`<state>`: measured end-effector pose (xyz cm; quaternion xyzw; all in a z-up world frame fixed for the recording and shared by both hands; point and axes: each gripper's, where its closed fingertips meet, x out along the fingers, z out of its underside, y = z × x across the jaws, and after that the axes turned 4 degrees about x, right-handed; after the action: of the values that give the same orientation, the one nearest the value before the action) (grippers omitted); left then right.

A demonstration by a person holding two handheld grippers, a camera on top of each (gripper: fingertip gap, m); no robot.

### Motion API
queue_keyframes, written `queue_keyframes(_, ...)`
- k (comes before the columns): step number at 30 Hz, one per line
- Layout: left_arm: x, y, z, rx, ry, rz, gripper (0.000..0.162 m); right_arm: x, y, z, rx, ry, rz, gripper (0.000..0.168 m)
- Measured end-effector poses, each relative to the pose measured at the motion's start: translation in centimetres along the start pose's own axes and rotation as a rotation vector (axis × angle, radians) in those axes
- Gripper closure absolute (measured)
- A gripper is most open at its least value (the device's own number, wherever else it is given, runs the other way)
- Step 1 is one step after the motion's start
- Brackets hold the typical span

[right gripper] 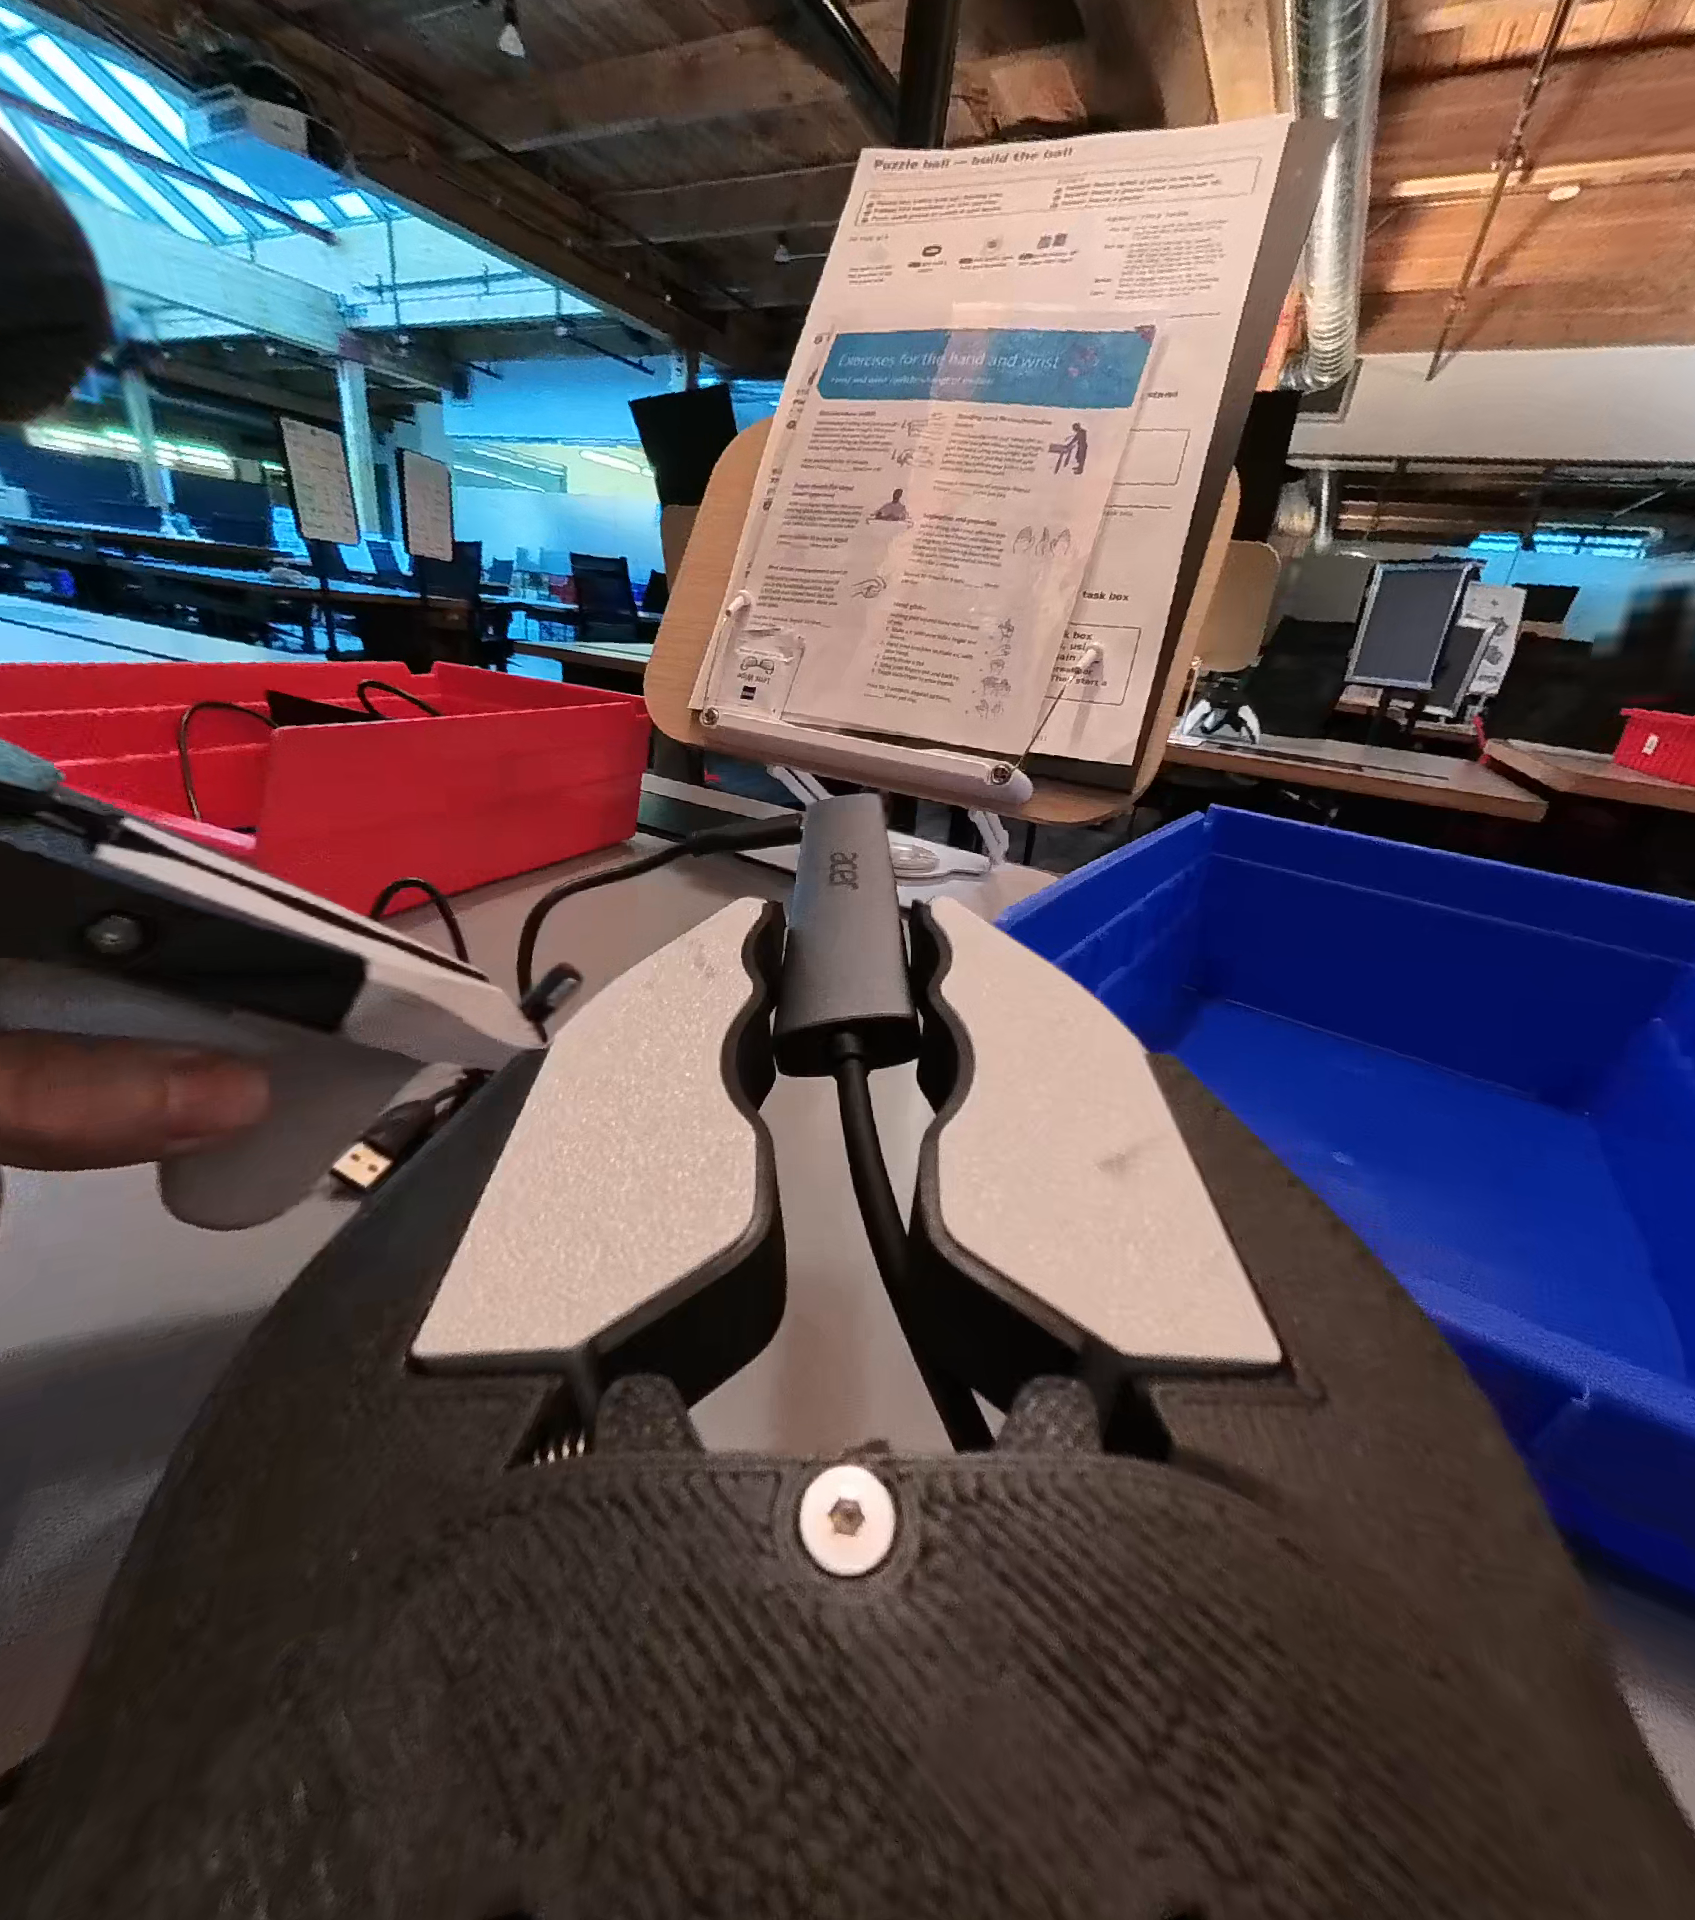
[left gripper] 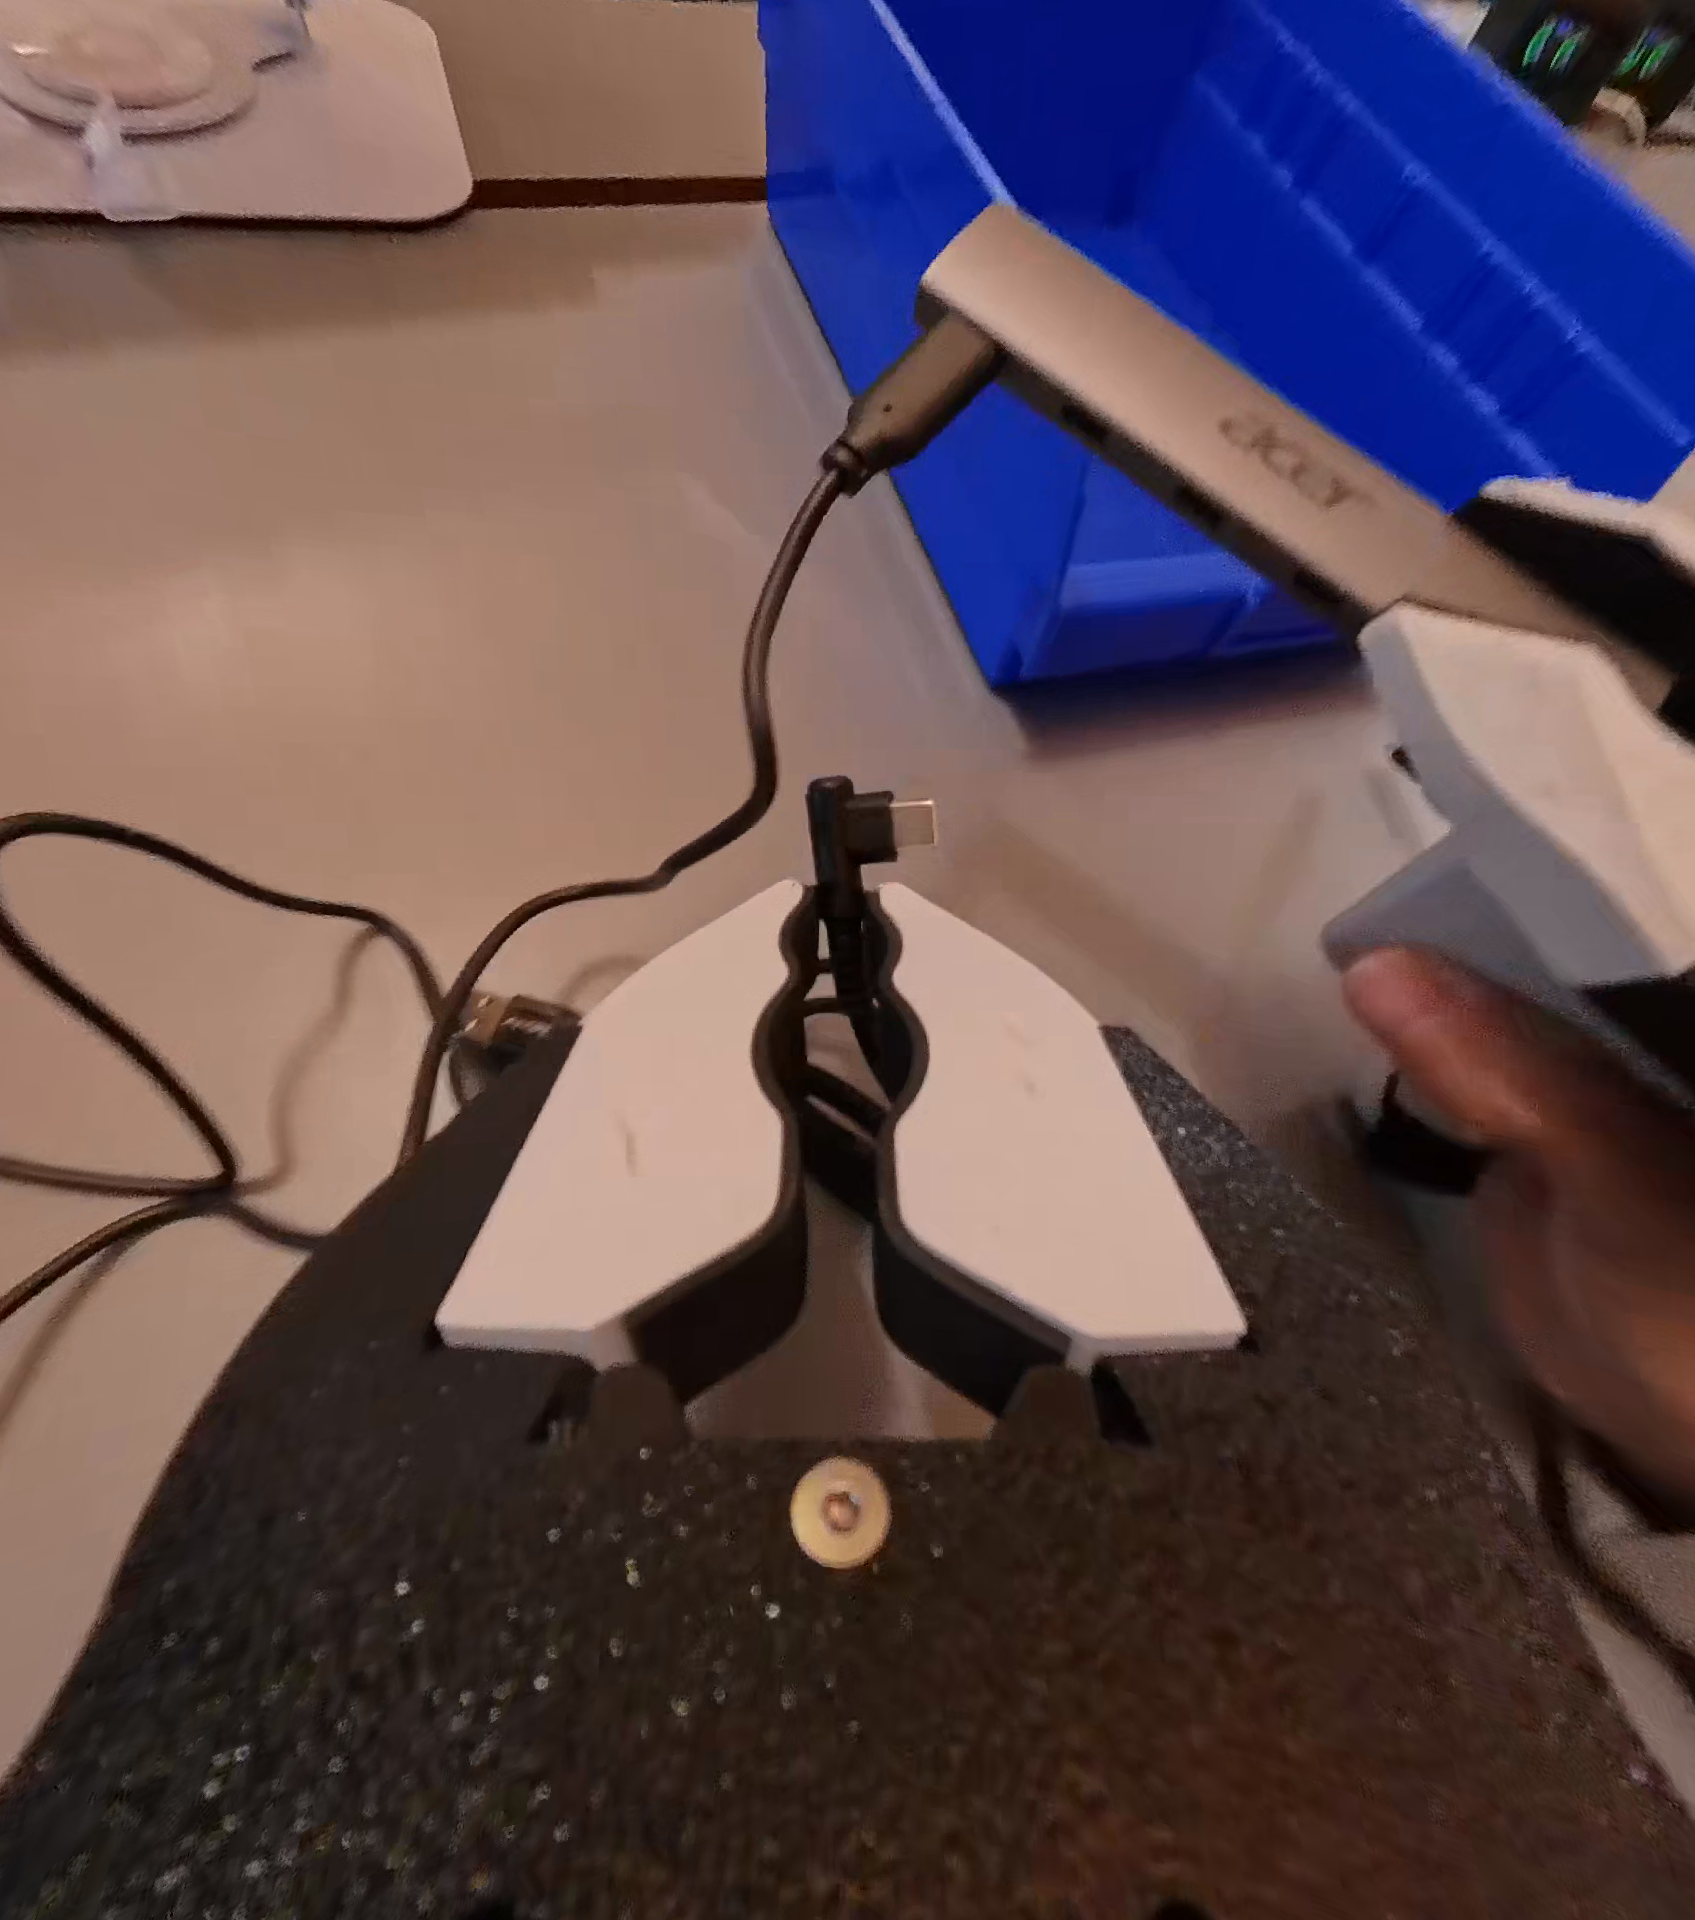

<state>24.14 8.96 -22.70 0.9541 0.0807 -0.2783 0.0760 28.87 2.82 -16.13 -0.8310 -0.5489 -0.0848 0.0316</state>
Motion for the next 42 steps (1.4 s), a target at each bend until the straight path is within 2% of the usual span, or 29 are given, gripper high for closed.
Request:
queue_keyframes(3,-1.5,-0.9,0.6,-0.034,0.011,0.054,0.154,0.0,0.0,0.0,0.010,0.001,-0.012,0.144)
queue_keyframes(7,-4.1,-1.8,1.4,-0.370,0.031,0.243,0.155,0.0,-0.2,0.0,0.013,-0.002,-0.026,0.144)
queue_keyframes(9,-6.0,-3.2,1.9,-0.438,0.046,0.242,0.155,0.0,-0.1,0.0,0.019,0.002,-0.027,0.144)
queue_keyframes(11,-8.7,-5.0,1.1,-0.433,0.111,0.188,0.155,0.0,0.0,-0.1,0.031,0.004,-0.025,0.144)
queue_keyframes(14,-12.7,-7.7,-0.2,-0.298,0.129,0.026,0.155,0.0,0.0,0.0,0.047,0.002,-0.039,0.144)
queue_keyframes(17,-14.5,-10.4,-0.6,-0.089,0.035,-0.161,0.155,0.0,0.0,0.0,0.056,0.000,-0.046,0.144)
queue_keyframes(19,-13.3,-11.3,0.0,-0.003,-0.044,-0.224,0.155,0.1,0.0,0.0,0.056,-0.002,-0.052,0.144)
queue_keyframes(21,-10.6,-10.4,0.7,-0.004,-0.084,-0.166,0.155,0.0,0.0,0.0,0.052,0.001,-0.050,0.144)
queue_keyframes(24,-6.0,-7.3,1.7,-0.044,-0.102,0.047,0.154,0.0,-0.1,-0.1,0.050,0.007,-0.050,0.144)
queue_keyframes(27,-3.3,-4.0,2.5,-0.035,-0.134,0.328,0.149,-0.1,0.0,-0.2,0.051,0.016,-0.048,0.144)
queue_keyframes(31,-2.7,-3.3,2.1,-0.020,-0.165,0.551,0.132,-0.1,0.1,-0.2,0.062,0.016,-0.048,0.144)
queue_keyframes(34,-3.6,-2.8,1.3,-0.111,-0.238,0.733,0.132,0.0,0.3,-0.1,0.063,0.013,-0.045,0.144)
queue_keyframes(37,-3.6,-2.4,1.4,-0.070,-0.333,0.781,0.133,0.0,0.4,-0.2,0.063,0.016,-0.037,0.144)
queue_keyframes(40,-2.4,-2.2,3.5,0.097,-0.490,0.731,0.128,0.0,0.5,-0.2,0.070,0.016,-0.037,0.144)
queue_keyframes(42,-1.7,-1.7,5.1,0.133,-0.619,0.739,0.129,-0.1,0.6,-0.2,0.076,0.019,-0.038,0.144)
